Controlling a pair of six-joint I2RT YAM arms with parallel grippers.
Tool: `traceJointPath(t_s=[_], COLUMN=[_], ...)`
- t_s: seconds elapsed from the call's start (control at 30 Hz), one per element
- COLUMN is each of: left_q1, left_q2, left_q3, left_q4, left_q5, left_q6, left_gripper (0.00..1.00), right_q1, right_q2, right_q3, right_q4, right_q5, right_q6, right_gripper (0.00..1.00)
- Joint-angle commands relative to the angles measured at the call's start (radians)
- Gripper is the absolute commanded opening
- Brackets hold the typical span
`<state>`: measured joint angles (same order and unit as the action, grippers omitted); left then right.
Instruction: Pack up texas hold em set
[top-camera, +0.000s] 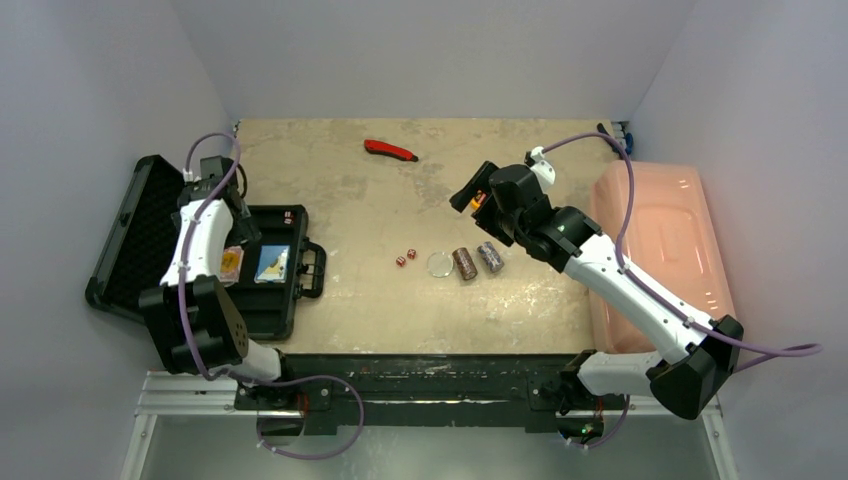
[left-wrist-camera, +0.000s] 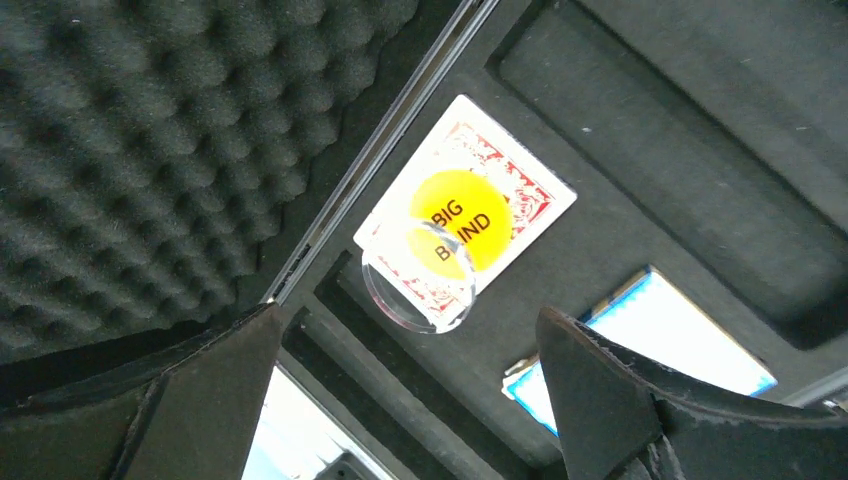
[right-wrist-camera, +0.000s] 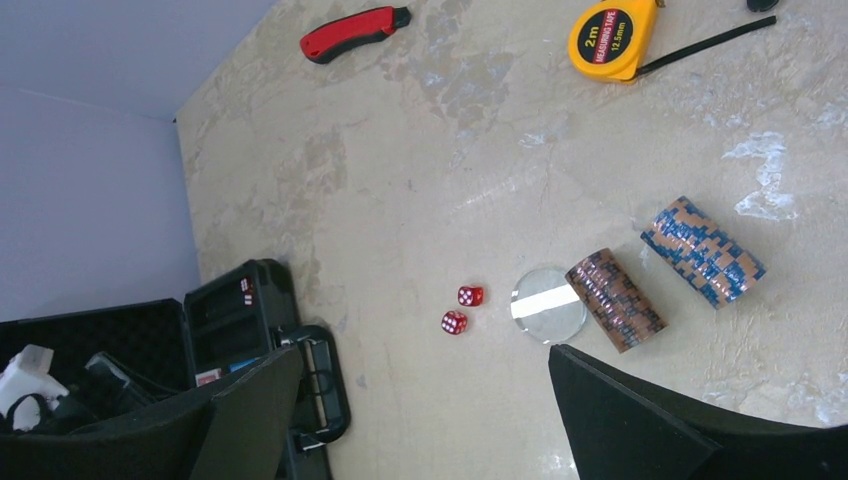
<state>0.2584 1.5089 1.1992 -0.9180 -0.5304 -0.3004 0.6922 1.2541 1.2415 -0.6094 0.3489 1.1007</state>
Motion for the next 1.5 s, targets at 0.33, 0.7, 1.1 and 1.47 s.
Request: traceJointPath(t_s=[0.33,0.7,1.1,1.47], left_q1=[-0.008,-0.017,-0.062,-0.117], left_q2=[-0.287,-0.455,-0.544,-0.592], left_q3=[-0.099,-0.16,-0.197,-0.2], left_q4=[0.131,0.178,0.22,0.247], left_q5=[0.244,0.366,0.525,0.624], left_q6=[0.026,-0.009,-0.003,-0.006], left_gripper=[1.0,1.0,1.0,0.98], right_q1=[-0.006,-0.006,0.013,0.087], right_q2=[-0.03,0.041,0.185,0.379], right_q3=[-0.015,-0.029,0.036,0.13], right_q4=[0.043,0.093,-0.003,-0.122], right_q5=[0.057,-0.092,-0.116,-0.043], right_q6=[-0.125,-0.424,-0.519,-0.385], right_gripper=[0.99,0.99,0.99,0.99])
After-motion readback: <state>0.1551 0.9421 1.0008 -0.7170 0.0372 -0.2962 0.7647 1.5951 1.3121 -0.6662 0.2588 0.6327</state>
